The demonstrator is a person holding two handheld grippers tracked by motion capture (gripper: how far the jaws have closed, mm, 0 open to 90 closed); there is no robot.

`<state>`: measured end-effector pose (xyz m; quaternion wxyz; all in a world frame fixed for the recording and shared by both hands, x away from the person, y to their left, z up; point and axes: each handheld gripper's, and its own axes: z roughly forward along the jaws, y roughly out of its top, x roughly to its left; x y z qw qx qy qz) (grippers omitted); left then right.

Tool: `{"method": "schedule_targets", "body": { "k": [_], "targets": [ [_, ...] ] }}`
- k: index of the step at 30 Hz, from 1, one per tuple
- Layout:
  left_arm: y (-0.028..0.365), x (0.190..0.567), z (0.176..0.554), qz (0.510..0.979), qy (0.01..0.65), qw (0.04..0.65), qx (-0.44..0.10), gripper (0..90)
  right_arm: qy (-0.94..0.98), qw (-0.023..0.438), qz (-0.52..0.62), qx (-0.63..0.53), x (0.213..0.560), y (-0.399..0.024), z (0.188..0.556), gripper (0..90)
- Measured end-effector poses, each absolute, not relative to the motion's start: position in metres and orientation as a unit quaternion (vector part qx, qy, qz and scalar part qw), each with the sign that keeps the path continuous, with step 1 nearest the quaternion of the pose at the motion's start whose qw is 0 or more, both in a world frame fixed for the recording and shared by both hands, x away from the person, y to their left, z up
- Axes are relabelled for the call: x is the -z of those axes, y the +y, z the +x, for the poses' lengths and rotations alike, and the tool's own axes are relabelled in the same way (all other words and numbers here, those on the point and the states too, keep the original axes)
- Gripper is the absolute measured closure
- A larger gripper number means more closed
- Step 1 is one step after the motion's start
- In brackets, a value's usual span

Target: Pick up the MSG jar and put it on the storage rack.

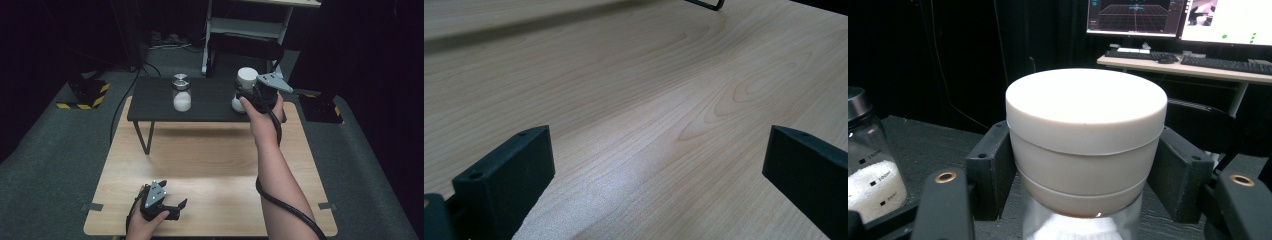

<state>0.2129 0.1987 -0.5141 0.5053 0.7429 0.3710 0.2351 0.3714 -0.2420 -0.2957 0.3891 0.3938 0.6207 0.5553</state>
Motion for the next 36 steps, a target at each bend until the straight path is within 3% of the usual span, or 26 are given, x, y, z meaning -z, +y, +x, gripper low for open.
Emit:
{"method": "schedule_targets", "body": {
  "k": [19,21,26,30,36],
  "targets": [
    [0.199,0.515,0.213,0.74,0.373,0.508,-0.235,0.6,0.634,0.378,0.401,-0.543,0.284,-0.242,0.373,33.1],
    [0.199,0.514,0.213,0.742,0.372,0.507,-0.234,0.6,0.636,0.37,0.405,-0.543,0.282,-0.243,0.374,29.6],
    [0.199,0.515,0.212,0.741,0.371,0.508,-0.235,0.6,0.626,0.366,0.418,-0.547,0.287,-0.243,0.371,9.2],
    [0.199,0.514,0.212,0.743,0.37,0.506,-0.236,0.6,0.621,0.368,0.42,-0.55,0.292,-0.243,0.367,0.4],
    [0.198,0.514,0.213,0.744,0.368,0.505,-0.236,0.6,0.617,0.367,0.402,-0.568,0.295,-0.251,0.358,0.3]
  ]
}}
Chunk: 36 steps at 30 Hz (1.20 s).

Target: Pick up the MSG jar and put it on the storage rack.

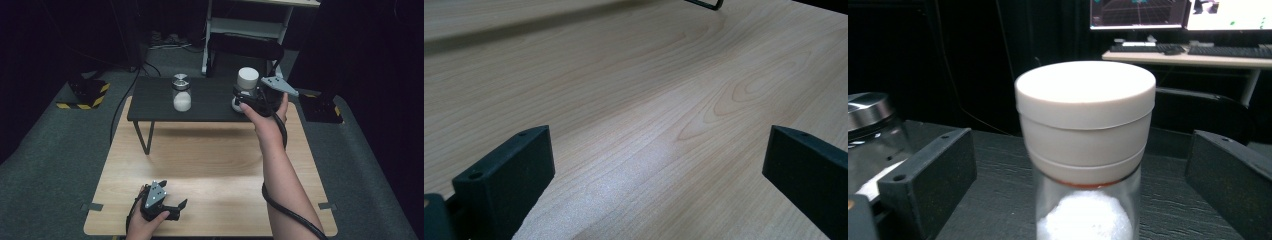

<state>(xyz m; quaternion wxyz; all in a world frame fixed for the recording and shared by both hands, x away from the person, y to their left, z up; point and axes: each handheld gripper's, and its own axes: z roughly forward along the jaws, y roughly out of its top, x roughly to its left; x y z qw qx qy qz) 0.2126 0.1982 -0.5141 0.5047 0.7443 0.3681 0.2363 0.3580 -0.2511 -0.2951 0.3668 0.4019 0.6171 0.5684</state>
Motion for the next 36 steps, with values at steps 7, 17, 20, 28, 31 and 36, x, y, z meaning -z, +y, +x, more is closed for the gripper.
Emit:
{"method": "schedule_targets", "body": {
  "k": [7,17,20,28,31,36],
  "targets": [
    [0.197,0.514,0.212,0.745,0.368,0.503,-0.238,0.6,0.614,0.369,0.389,-0.579,0.298,-0.26,0.345,0.3],
    [0.196,0.514,0.211,0.744,0.367,0.503,-0.241,0.6,0.613,0.369,0.385,-0.583,0.307,-0.276,0.33,0.3],
    [0.196,0.514,0.211,0.745,0.366,0.504,-0.24,0.6,0.613,0.369,0.381,-0.586,0.309,-0.279,0.326,0.3],
    [0.196,0.514,0.211,0.746,0.364,0.504,-0.24,0.6,0.615,0.374,0.367,-0.59,0.316,-0.283,0.315,0.3],
    [0.196,0.515,0.211,0.745,0.364,0.504,-0.241,0.6,0.615,0.374,0.365,-0.591,0.321,-0.285,0.311,0.3],
    [0.196,0.515,0.211,0.746,0.363,0.504,-0.241,0.6,0.615,0.372,0.364,-0.592,0.328,-0.29,0.305,0.3]
  ]
}}
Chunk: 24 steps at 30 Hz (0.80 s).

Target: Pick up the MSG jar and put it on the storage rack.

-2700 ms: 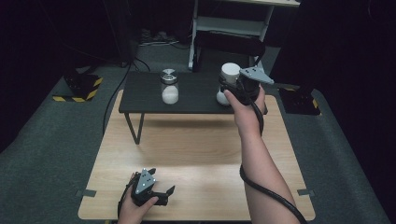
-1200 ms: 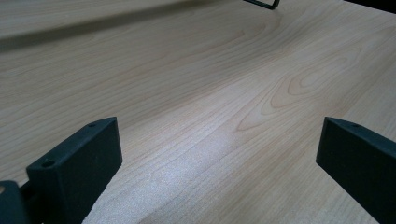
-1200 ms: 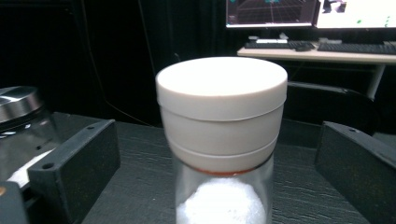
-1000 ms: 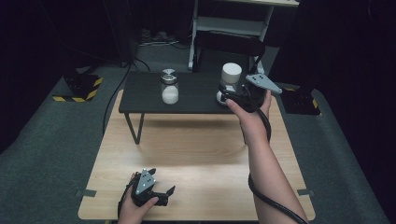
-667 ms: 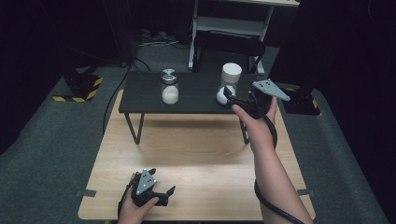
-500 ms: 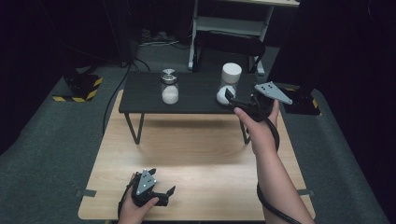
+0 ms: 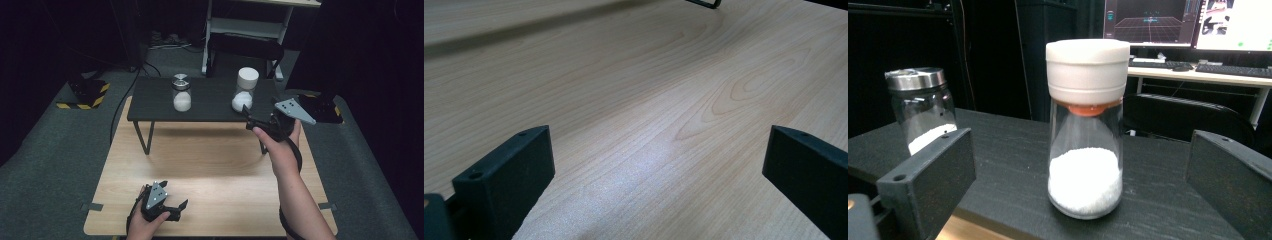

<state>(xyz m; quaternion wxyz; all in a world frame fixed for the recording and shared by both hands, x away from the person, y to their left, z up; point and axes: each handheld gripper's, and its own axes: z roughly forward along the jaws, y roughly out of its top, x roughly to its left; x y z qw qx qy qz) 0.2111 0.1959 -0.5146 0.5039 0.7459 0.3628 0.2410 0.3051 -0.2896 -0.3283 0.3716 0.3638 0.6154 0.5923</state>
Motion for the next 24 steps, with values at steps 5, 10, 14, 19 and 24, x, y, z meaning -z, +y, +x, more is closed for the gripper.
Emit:
{"method": "schedule_targets", "body": {
  "k": [5,10,14,19,24],
  "targets": [
    [0.197,0.515,0.211,0.744,0.367,0.505,-0.239,0.6,0.615,0.374,0.358,-0.595,0.337,-0.293,0.297,0.2],
    [0.196,0.515,0.211,0.745,0.364,0.504,-0.243,0.6,0.614,0.372,0.356,-0.598,0.345,-0.296,0.289,0.3],
    [0.196,0.515,0.211,0.745,0.366,0.503,-0.242,0.6,0.618,0.375,0.348,-0.597,0.35,-0.298,0.282,0.3],
    [0.195,0.515,0.21,0.745,0.365,0.503,-0.244,0.6,0.621,0.374,0.341,-0.599,0.356,-0.3,0.277,0.3],
    [0.195,0.515,0.21,0.744,0.365,0.504,-0.244,0.6,0.624,0.376,0.339,-0.595,0.361,-0.302,0.272,0.3]
  ]
}}
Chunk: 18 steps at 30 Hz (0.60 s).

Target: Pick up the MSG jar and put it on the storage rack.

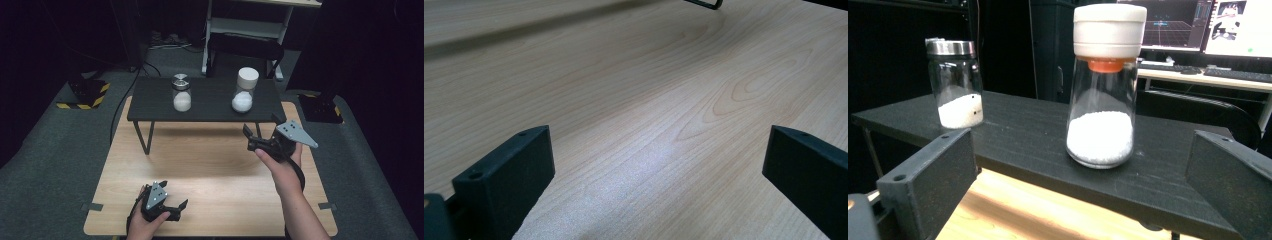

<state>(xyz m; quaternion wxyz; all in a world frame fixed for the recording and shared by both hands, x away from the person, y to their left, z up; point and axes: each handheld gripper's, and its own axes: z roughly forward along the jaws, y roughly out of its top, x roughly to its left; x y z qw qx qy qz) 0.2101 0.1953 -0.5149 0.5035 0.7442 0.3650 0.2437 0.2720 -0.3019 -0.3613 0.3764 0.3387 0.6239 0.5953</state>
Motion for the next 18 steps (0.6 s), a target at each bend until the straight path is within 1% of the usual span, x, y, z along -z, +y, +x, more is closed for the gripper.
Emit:
{"method": "schedule_targets", "body": {
  "k": [10,18],
  "targets": [
    [0.196,0.515,0.21,0.745,0.361,0.505,-0.244,0.6,0.629,0.374,0.338,-0.592,0.379,-0.308,0.261,0.3],
    [0.196,0.515,0.21,0.743,0.364,0.506,-0.244,0.6,0.63,0.367,0.342,-0.593,0.404,-0.319,0.249,0.2]
  ]
}}
